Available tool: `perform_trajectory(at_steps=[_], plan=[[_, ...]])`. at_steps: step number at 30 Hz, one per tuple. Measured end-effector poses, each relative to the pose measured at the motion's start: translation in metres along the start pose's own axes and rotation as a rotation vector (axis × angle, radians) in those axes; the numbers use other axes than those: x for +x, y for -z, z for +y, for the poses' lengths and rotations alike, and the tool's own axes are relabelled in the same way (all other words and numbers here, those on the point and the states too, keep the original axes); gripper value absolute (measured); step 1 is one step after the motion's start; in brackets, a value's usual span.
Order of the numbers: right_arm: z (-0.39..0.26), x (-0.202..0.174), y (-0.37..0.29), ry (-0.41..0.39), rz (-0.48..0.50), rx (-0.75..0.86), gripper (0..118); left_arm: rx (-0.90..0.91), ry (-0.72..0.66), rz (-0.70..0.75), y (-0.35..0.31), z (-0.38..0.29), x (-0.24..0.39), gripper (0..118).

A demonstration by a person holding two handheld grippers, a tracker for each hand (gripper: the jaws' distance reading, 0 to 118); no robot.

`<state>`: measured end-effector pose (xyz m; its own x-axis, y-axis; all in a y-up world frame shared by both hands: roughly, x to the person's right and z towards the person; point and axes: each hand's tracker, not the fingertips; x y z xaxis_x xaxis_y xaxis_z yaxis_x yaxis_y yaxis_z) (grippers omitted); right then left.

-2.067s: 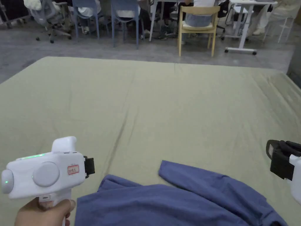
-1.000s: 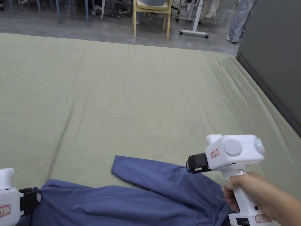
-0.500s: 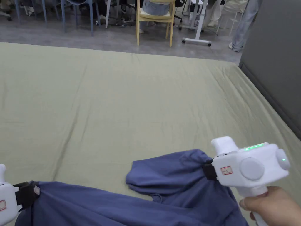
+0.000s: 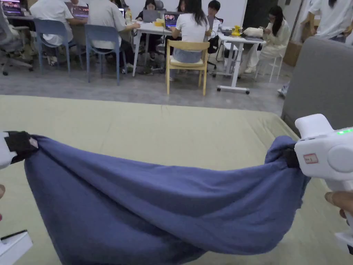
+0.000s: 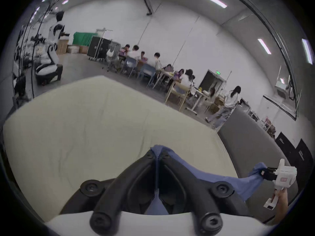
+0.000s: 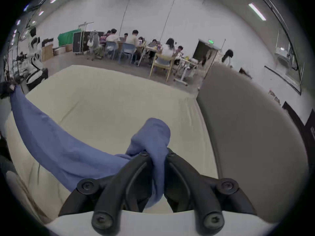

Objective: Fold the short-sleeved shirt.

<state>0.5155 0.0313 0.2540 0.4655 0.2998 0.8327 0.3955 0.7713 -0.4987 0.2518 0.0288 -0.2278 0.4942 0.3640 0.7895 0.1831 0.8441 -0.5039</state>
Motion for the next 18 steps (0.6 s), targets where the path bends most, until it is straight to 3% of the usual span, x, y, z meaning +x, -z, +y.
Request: perform_trajectory(at_steps=[5,9,16,18], plan=[[0.098,0.028,-0.001,-0.003,-0.028,0.012,14,0.077,0.004,0.007,0.026,0.1,0.017,0],[0.169,0.054,0.005,0.079,-0.001,-0.037,14,0.124,0.045,0.039,0.052,0.165,0.024,0],[0.237,0.047,0.027,0.083,-0.052,-0.068,14,0.154,0.223,0.138,0.086,0.218,0.062,0],[0.243,0.043,0.034,0.089,-0.058,-0.068,14,0.135,0.219,0.146,0.096,0.22,0.064,0]])
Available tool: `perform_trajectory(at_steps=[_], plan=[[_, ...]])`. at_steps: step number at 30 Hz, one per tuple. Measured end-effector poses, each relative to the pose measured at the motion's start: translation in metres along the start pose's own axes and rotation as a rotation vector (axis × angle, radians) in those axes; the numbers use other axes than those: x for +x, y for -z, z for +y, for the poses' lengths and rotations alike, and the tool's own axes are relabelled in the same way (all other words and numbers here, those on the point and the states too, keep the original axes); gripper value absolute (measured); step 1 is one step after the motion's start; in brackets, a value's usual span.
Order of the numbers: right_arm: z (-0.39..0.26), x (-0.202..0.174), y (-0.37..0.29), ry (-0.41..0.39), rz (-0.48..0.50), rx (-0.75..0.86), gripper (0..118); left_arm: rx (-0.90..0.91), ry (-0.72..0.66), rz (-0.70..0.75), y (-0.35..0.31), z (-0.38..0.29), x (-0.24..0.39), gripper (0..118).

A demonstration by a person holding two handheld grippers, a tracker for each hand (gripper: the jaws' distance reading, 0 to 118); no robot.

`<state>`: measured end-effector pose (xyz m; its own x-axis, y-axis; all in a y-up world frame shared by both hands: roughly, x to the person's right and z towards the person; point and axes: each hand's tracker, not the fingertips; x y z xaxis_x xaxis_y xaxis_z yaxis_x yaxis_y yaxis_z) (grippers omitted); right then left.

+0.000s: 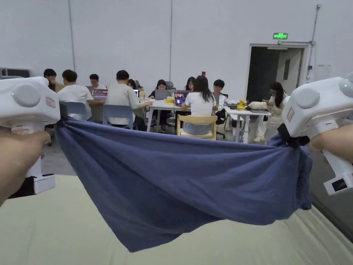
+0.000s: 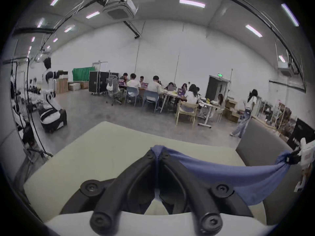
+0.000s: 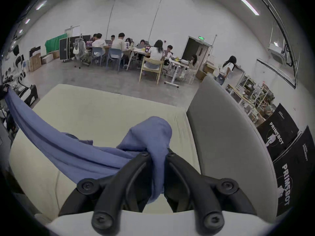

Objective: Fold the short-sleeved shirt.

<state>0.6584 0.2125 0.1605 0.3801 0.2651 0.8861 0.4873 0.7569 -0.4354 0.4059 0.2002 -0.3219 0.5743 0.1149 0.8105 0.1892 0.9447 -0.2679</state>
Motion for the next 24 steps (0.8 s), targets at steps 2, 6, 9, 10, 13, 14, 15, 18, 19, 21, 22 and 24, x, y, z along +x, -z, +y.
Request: perform_trajectory(at_steps=[2,6,9,10,13,14,15,18,19,21,22,24], plan=[[0.0,-0.002,0.011,0.025,0.011,0.0,14,-0.025,-0.017,0.001,0.012,-0.005,-0.001,0],[-0.029,-0.012,0.053,0.096,0.056,-0.041,14,-0.129,-0.056,0.01,0.039,-0.051,-0.005,0],[-0.073,-0.023,0.092,0.104,0.09,-0.086,14,-0.233,-0.056,0.009,0.059,-0.106,-0.012,0],[-0.09,-0.026,0.104,0.112,0.101,-0.109,14,-0.263,-0.057,0.013,0.065,-0.123,-0.014,0],[-0.156,-0.036,0.137,0.136,0.136,-0.197,14,-0.361,-0.056,-0.004,0.069,-0.19,-0.025,0],[-0.182,-0.038,0.15,0.157,0.144,-0.219,14,-0.414,-0.034,-0.02,0.069,-0.216,-0.029,0],[-0.208,-0.038,0.159,0.15,0.163,-0.259,14,-0.458,-0.021,-0.019,0.067,-0.242,-0.034,0],[-0.294,-0.042,0.156,0.165,0.207,-0.308,14,-0.562,-0.018,-0.047,0.043,-0.308,-0.051,0],[-0.318,-0.043,0.15,0.158,0.21,-0.307,14,-0.587,-0.008,-0.06,0.035,-0.326,-0.057,0],[-0.37,-0.043,0.131,0.153,0.225,-0.328,14,-0.658,0.046,-0.076,0.008,-0.361,-0.07,0],[-0.388,-0.043,0.119,0.171,0.244,-0.335,14,-0.684,0.072,-0.087,-0.005,-0.374,-0.073,0],[-0.426,-0.039,0.092,0.214,0.269,-0.349,14,-0.746,0.126,-0.115,-0.032,-0.397,-0.084,0]])
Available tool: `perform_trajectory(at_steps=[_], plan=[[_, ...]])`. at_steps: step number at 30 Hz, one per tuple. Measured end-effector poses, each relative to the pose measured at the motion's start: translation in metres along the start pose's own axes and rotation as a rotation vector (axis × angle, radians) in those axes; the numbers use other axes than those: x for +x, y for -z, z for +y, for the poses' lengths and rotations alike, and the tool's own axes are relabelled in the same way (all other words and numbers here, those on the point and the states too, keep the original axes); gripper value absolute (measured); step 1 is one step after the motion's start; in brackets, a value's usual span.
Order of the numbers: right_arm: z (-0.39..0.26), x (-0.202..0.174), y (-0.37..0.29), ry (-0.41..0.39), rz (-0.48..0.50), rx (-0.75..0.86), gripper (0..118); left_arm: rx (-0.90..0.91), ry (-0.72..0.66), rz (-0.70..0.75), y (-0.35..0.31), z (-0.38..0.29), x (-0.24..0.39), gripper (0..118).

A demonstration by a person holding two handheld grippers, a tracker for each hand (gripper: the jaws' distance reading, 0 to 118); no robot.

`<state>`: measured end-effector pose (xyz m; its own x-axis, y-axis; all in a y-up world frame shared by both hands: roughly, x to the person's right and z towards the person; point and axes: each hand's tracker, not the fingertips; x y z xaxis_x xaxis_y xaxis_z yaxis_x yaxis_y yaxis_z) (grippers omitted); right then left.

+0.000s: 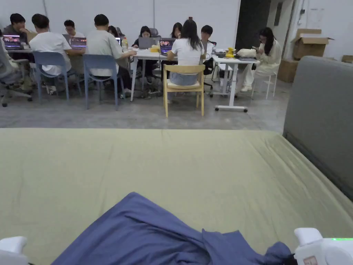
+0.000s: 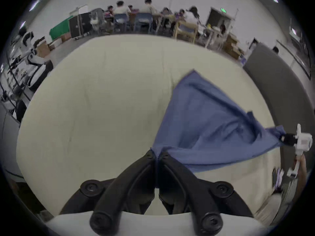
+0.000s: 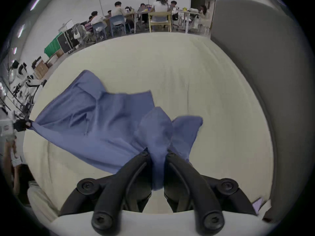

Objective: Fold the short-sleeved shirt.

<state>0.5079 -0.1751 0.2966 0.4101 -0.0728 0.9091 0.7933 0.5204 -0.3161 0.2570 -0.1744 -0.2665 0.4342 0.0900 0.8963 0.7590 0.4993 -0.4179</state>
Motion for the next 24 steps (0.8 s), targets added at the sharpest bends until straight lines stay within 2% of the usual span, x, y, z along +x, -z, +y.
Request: perform_trajectory(at_steps=[2,8,11,16,18,19,21,22,24], plan=[[-0.036,0.004,-0.014,0.056,0.028,-0.024,14,-0.044,0.021,-0.017,-0.007,-0.029,-0.004,0],[-0.108,0.009,-0.031,0.078,0.053,-0.076,14,-0.197,0.061,-0.045,-0.006,-0.072,-0.023,0],[-0.131,0.009,-0.023,0.113,0.044,-0.121,14,-0.269,0.093,-0.029,0.006,-0.081,-0.025,0],[-0.15,0.008,0.004,0.115,0.024,-0.173,13,-0.354,0.131,0.01,0.037,-0.099,-0.02,0],[-0.156,0.01,0.019,0.155,0.035,-0.198,14,-0.335,0.106,0.018,0.042,-0.101,-0.02,0],[-0.157,0.011,0.022,0.161,0.039,-0.194,16,-0.334,0.073,0.021,0.041,-0.099,-0.021,0],[-0.152,0.01,0.019,0.161,0.032,-0.181,29,-0.329,0.048,0.024,0.035,-0.101,-0.02,0],[-0.149,0.01,0.014,0.161,0.03,-0.19,37,-0.326,0.045,0.027,0.033,-0.1,-0.02,9],[-0.137,0.011,-0.008,0.168,0.026,-0.203,107,-0.252,0.009,0.098,0.01,-0.096,-0.017,103]])
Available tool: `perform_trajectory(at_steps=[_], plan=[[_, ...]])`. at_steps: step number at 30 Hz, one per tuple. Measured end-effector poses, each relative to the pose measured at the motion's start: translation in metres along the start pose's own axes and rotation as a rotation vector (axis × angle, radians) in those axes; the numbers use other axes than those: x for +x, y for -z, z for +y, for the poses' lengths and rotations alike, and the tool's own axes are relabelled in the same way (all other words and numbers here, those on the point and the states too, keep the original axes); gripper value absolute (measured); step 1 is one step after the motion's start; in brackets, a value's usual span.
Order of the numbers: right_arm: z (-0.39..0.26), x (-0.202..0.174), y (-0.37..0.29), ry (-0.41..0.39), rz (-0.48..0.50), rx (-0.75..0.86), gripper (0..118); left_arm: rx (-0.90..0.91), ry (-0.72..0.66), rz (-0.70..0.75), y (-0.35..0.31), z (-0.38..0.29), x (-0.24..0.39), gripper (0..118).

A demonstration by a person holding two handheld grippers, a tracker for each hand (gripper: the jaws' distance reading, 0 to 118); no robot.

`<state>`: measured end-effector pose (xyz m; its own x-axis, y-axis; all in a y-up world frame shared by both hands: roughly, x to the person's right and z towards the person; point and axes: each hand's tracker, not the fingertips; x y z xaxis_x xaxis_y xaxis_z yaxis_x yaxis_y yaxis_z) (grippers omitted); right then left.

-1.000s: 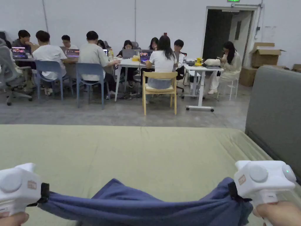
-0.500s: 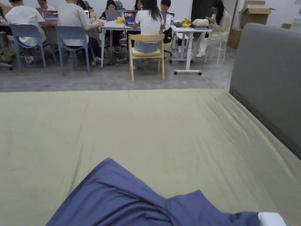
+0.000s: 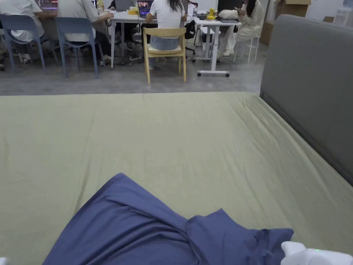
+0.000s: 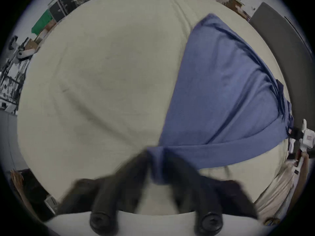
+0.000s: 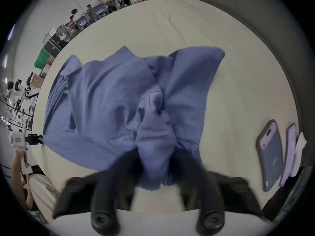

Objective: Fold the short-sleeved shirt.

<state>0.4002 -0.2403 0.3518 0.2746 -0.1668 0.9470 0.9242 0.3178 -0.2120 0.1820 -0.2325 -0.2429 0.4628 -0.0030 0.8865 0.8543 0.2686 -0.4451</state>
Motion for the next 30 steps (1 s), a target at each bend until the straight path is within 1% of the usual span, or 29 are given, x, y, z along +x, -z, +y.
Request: perform_trajectory(at_steps=[1,2,3,4,5,6,8,9,10,11,12,13,14,15,16,17,18,19,20,21,22,25,28,29,30], plan=[[0.002,-0.003,-0.016,-0.002,-0.01,0.014,118,0.077,-0.031,0.018,-0.016,-0.003,0.0,118],[0.004,-0.005,-0.042,-0.033,-0.013,0.144,118,0.199,-0.052,-0.036,-0.037,-0.007,0.0,118],[0.002,-0.011,-0.071,-0.062,-0.018,0.326,118,0.368,-0.1,-0.13,-0.063,-0.014,0.0,118],[0.005,-0.016,-0.09,-0.079,-0.058,0.363,118,0.397,-0.116,-0.139,-0.078,-0.018,-0.003,118],[0.006,-0.022,-0.109,-0.093,-0.091,0.422,118,0.429,-0.132,-0.19,-0.092,-0.023,-0.002,118],[0.005,-0.028,-0.128,-0.091,-0.085,0.472,118,0.446,-0.149,-0.213,-0.102,-0.029,0.001,118],[0.003,-0.037,-0.143,-0.075,-0.039,0.529,118,0.452,-0.171,-0.254,-0.116,-0.039,0.02,118],[-0.001,-0.042,-0.146,-0.069,0.001,0.539,118,0.414,-0.157,-0.295,-0.119,-0.045,0.03,118],[-0.004,-0.048,-0.147,-0.081,0.041,0.522,118,0.377,-0.133,-0.307,-0.119,-0.05,0.037,118],[-0.011,-0.054,-0.144,-0.105,0.091,0.495,113,0.351,-0.106,-0.291,-0.118,-0.059,0.048,118],[-0.017,-0.061,-0.139,-0.124,0.105,0.482,93,0.348,-0.084,-0.254,-0.11,-0.064,0.054,105],[-0.023,-0.069,-0.134,-0.136,0.094,0.474,42,0.352,-0.053,-0.222,-0.107,-0.07,0.061,63],[-0.026,-0.076,-0.118,-0.165,0.055,0.444,2,0.348,-0.035,-0.176,-0.1,-0.076,0.07,0],[-0.037,-0.08,-0.112,-0.195,0.049,0.429,2,0.349,-0.077,-0.185,-0.095,-0.083,0.07,0],[-0.042,-0.084,-0.104,-0.237,0.091,0.375,2,0.309,-0.087,-0.228,-0.084,-0.088,0.064,0],[-0.047,-0.087,-0.098,-0.253,0.137,0.331,2,0.292,-0.107,-0.286,-0.076,-0.09,0.059,0],[-0.051,-0.091,-0.088,-0.254,0.156,0.308,2,0.296,-0.146,-0.308,-0.071,-0.091,0.051,0],[-0.055,-0.093,-0.085,-0.254,0.153,0.308,2,0.299,-0.165,-0.294,-0.067,-0.09,0.045,0],[-0.058,-0.095,-0.083,-0.262,0.146,0.307,2,0.293,-0.168,-0.261,-0.077,-0.087,0.052,0],[-0.059,-0.095,-0.081,-0.28,0.139,0.297,2,0.289,-0.173,-0.227,-0.078,-0.083,0.048,0],[-0.058,-0.097,-0.077,-0.282,0.132,0.296,2,0.294,-0.173,-0.221,-0.078,-0.08,0.046,0],[-0.056,-0.095,-0.075,-0.277,0.138,0.296,2,0.304,-0.147,-0.222,-0.084,-0.055,0.054,0],[-0.052,-0.096,-0.073,-0.259,0.158,0.3,2,0.355,-0.032,-0.245,-0.081,-0.01,0.074,0],[-0.052,-0.096,-0.072,-0.258,0.165,0.298,2,0.372,0.004,-0.234,-0.075,0.012,0.083,12],[-0.052,-0.097,-0.071,-0.256,0.169,0.297,2,0.397,0.037,-0.204,-0.068,0.037,0.092,53]])
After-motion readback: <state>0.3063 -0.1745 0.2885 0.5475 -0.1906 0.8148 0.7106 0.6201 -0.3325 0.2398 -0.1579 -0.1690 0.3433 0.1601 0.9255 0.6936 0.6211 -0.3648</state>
